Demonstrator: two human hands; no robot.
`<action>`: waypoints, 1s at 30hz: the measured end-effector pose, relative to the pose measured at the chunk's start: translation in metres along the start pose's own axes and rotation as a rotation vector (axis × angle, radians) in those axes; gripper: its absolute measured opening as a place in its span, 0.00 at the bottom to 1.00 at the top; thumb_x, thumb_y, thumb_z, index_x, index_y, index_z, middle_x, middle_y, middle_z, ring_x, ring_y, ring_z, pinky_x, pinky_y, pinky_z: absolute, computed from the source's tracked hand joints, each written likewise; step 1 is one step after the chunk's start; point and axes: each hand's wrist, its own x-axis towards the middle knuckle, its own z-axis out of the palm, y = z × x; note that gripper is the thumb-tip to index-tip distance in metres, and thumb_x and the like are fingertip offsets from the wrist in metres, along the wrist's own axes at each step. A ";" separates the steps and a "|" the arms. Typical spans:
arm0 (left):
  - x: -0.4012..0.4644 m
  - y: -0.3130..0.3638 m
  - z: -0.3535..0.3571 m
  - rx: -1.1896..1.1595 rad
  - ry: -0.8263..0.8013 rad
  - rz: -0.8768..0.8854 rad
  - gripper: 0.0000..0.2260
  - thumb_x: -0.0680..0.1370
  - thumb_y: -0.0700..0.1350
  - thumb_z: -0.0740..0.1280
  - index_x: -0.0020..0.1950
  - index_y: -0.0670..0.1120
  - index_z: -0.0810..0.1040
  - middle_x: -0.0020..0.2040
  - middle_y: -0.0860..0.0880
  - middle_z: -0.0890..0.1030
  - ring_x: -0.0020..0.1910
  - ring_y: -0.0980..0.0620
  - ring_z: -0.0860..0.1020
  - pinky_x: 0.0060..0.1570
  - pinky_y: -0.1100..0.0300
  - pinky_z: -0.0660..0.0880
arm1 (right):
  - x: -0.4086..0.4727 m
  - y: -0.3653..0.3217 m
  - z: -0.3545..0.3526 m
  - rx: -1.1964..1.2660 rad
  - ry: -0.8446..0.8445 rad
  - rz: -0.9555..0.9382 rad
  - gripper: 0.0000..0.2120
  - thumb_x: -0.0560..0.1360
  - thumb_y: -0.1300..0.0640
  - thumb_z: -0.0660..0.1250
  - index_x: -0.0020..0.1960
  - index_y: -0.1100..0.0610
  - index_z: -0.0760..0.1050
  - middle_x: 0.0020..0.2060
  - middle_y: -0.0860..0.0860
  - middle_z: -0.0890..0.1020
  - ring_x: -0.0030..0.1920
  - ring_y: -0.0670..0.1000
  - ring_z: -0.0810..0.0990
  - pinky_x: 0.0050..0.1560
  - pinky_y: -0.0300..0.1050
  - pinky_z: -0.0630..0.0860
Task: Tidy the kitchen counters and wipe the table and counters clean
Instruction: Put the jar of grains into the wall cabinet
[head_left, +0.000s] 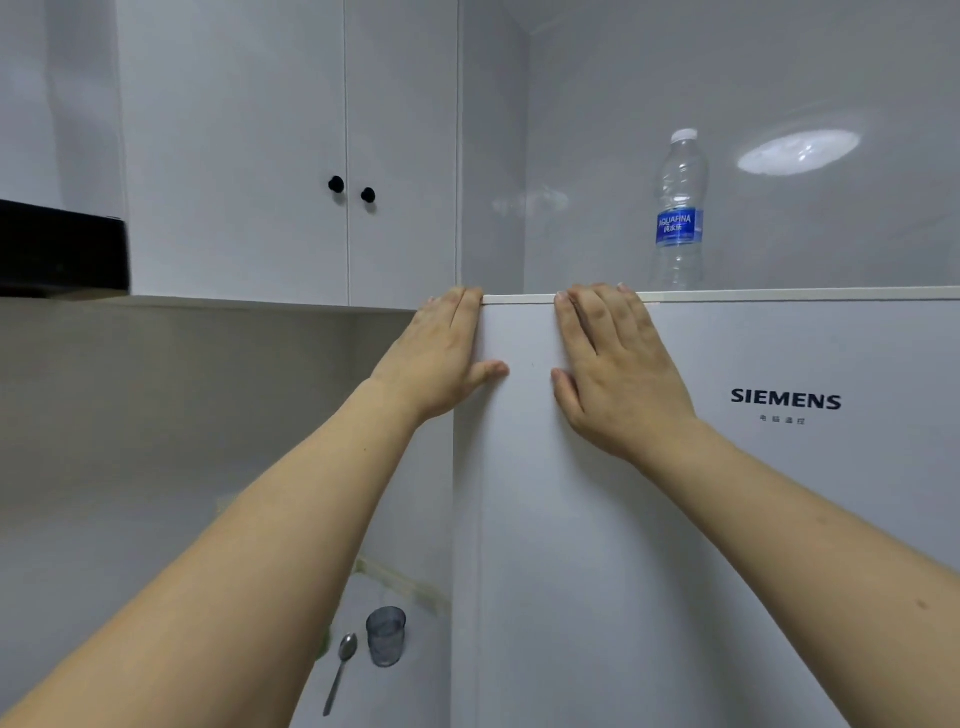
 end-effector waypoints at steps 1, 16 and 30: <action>0.004 -0.003 0.006 -0.004 0.009 0.011 0.37 0.77 0.58 0.65 0.76 0.39 0.54 0.74 0.43 0.60 0.73 0.45 0.58 0.75 0.51 0.50 | 0.001 0.001 0.004 -0.013 -0.002 0.007 0.31 0.73 0.51 0.56 0.71 0.68 0.64 0.67 0.63 0.69 0.68 0.63 0.64 0.74 0.57 0.53; 0.062 -0.023 0.092 -0.133 -0.022 0.091 0.39 0.78 0.60 0.61 0.78 0.41 0.47 0.78 0.44 0.52 0.77 0.49 0.50 0.76 0.50 0.48 | 0.009 0.018 0.071 -0.158 -0.045 0.057 0.31 0.73 0.53 0.54 0.71 0.69 0.63 0.67 0.64 0.68 0.69 0.64 0.64 0.75 0.57 0.52; 0.060 -0.024 0.159 -0.342 0.076 0.079 0.35 0.78 0.65 0.45 0.77 0.50 0.34 0.78 0.52 0.35 0.77 0.54 0.43 0.76 0.48 0.46 | 0.008 0.024 0.096 -0.352 -0.066 0.033 0.32 0.78 0.51 0.46 0.76 0.67 0.49 0.76 0.64 0.51 0.77 0.62 0.49 0.76 0.58 0.45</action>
